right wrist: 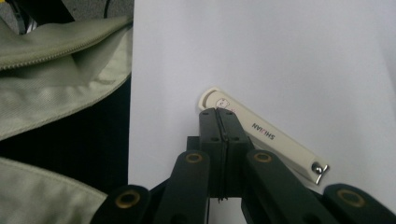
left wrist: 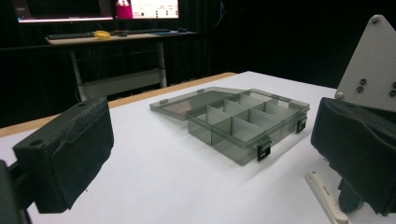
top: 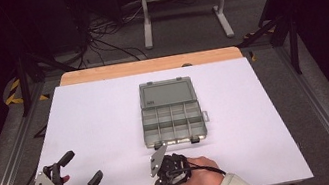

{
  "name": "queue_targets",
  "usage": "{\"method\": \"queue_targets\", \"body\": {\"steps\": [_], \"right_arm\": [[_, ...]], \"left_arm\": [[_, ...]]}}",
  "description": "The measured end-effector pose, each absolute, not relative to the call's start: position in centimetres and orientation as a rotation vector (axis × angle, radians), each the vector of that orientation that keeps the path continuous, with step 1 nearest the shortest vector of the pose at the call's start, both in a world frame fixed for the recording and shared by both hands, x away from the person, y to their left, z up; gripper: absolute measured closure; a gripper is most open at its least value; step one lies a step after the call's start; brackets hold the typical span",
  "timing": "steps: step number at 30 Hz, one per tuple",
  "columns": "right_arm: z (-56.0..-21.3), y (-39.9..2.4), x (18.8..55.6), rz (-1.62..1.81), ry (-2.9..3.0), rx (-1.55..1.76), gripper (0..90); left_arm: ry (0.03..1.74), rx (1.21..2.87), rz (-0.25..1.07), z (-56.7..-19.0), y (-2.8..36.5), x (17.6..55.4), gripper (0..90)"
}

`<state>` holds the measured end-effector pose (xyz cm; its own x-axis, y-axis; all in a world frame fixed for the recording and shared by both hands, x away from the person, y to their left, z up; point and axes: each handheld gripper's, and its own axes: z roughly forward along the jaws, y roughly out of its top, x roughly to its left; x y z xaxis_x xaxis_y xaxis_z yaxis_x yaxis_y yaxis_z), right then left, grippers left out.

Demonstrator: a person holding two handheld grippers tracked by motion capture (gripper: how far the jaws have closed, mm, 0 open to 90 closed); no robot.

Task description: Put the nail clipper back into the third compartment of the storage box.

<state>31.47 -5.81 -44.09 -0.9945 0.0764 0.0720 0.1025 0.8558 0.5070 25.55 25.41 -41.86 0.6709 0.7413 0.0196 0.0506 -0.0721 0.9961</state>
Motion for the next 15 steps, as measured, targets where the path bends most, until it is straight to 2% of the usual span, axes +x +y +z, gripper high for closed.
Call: {"method": "queue_targets", "body": {"steps": [15], "right_arm": [[-44.3,-4.4,32.8,-0.869,-2.968,-0.203,90.0]], "left_arm": [[0.677,1.57,0.623,-42.0,25.4,25.7,0.2]]}}
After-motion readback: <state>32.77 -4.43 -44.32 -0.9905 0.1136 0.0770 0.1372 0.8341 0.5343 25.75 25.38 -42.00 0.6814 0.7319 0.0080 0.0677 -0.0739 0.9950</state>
